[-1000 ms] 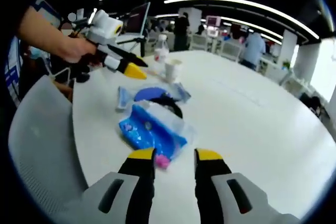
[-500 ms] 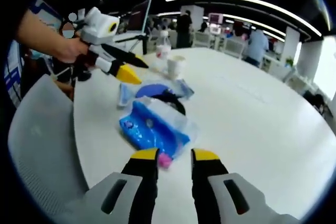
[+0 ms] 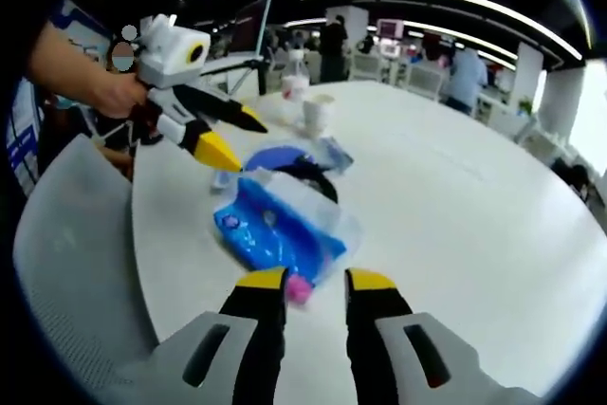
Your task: Arrange the tabletop items into an orderly group along one side of the table until the central work area is clear of visible clutter.
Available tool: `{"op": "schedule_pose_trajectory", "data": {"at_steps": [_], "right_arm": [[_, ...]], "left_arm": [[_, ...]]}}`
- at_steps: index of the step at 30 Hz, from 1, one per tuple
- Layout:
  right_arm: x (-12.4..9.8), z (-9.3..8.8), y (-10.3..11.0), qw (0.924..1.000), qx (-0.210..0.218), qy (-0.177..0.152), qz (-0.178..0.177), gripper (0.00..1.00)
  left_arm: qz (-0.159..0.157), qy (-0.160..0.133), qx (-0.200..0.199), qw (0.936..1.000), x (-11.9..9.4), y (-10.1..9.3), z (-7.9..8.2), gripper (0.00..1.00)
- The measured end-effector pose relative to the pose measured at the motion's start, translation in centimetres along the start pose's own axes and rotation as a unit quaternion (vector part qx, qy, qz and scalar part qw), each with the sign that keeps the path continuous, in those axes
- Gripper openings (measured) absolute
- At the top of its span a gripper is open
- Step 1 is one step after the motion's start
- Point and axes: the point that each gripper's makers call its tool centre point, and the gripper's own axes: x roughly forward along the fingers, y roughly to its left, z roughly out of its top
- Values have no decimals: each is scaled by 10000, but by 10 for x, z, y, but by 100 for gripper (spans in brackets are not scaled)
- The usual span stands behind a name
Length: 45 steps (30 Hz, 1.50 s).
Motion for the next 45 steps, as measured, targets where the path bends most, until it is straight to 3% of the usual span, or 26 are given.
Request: {"op": "schedule_pose_trajectory", "data": {"at_steps": [20,29,41,45], "right_arm": [[11,-9,-3,9998,98,129,71,20],[18,-11,-7,9996,227,144,102,21],[32,-15,-8,9985,485,198,185,22],[36,-17,-8,9979,568,231,225,19]], "left_arm": [[-198,277,-103,9994,15,-17,-23,61],[-271,417,14,9988,22,-23,-31,54],[-246,677,119,9973,22,-19,-44,37],[-331,832,-46,9960,21,-20,-50,26]]}}
